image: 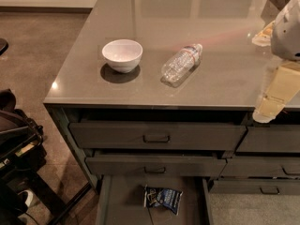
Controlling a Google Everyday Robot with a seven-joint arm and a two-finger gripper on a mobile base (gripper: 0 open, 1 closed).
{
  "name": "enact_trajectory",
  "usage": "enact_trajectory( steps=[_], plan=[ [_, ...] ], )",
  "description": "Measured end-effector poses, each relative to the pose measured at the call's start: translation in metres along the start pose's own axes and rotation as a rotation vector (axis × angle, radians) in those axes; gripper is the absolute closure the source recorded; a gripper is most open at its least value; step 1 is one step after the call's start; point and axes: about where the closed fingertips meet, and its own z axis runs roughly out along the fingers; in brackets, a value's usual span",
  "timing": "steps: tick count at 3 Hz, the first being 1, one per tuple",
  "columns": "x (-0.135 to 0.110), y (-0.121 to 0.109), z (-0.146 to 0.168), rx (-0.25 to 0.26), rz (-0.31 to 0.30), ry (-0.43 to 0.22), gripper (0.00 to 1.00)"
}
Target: Pick blue chip bag from bottom drawer and place on counter
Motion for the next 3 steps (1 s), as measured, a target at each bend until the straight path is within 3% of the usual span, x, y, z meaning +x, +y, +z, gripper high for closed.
enact_trajectory(
  steps=[2,3],
  plan=[
    [0.006,0.01,0.017,0.022,-0.01,-0.015,0.0],
    [0.016,0.047,0.053,0.026,-0.013,-0.099,0.0]
  ],
)
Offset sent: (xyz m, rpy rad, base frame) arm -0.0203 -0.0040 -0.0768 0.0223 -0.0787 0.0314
